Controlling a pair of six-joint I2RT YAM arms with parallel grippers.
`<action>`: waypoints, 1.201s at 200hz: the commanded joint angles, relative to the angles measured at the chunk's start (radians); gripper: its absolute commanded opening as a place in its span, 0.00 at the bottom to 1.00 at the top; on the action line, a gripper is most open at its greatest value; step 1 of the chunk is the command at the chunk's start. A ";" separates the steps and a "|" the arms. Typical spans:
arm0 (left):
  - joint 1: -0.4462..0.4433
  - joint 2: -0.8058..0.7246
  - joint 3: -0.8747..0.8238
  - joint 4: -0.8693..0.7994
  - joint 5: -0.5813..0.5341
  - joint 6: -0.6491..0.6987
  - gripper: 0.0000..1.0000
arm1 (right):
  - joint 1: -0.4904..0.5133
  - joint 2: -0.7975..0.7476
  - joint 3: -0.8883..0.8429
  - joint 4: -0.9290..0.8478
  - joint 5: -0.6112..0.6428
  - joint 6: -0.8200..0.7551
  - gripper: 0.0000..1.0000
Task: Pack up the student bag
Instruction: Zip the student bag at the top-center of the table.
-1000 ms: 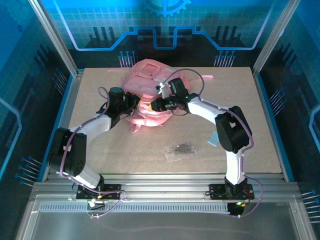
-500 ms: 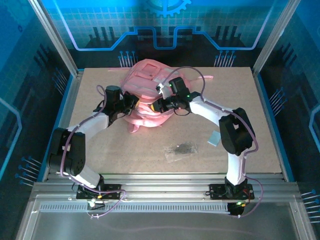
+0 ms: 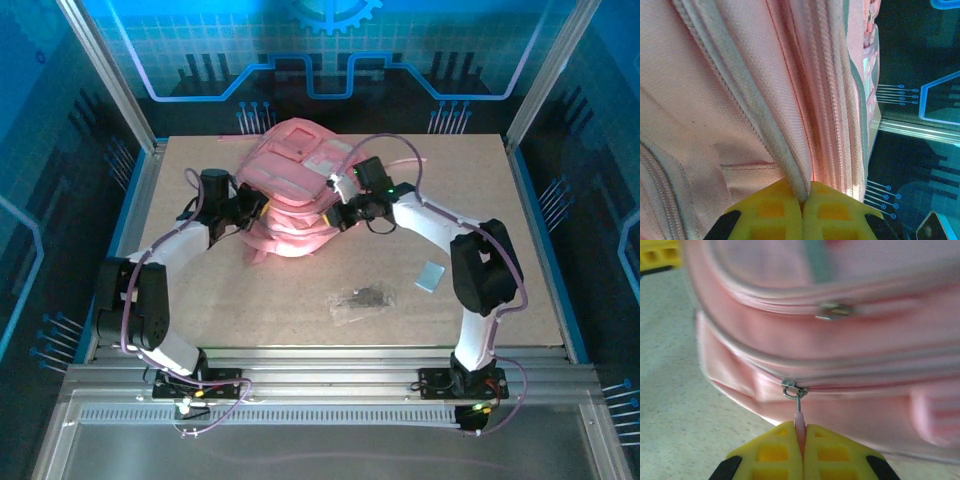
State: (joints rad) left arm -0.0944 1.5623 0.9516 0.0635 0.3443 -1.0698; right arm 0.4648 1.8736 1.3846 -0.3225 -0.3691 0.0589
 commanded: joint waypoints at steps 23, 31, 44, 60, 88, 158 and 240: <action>0.063 -0.062 0.040 -0.013 -0.011 0.056 0.00 | -0.130 -0.037 -0.090 -0.051 0.068 0.053 0.00; 0.065 -0.064 0.043 -0.024 -0.010 0.064 0.00 | -0.143 -0.030 -0.088 -0.038 0.067 0.062 0.00; 0.075 -0.068 0.050 -0.041 -0.004 0.076 0.00 | -0.160 -0.014 -0.079 -0.020 0.103 0.072 0.00; 0.087 -0.071 0.052 -0.049 0.019 0.085 0.00 | -0.185 0.032 -0.034 -0.027 0.180 0.090 0.00; 0.094 -0.082 0.049 -0.073 0.058 0.099 0.00 | -0.235 0.126 0.055 -0.006 0.263 0.143 0.00; 0.100 -0.146 0.011 -0.106 0.086 0.112 0.00 | -0.306 0.206 0.155 -0.019 0.238 0.308 0.00; -0.165 -0.214 -0.247 0.141 -0.143 -0.025 0.00 | -0.200 -0.133 -0.175 0.177 0.028 0.538 0.66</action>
State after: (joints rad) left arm -0.1558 1.3911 0.7860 0.0532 0.3145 -1.0317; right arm 0.1864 1.8351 1.2587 -0.2325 -0.3382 0.4694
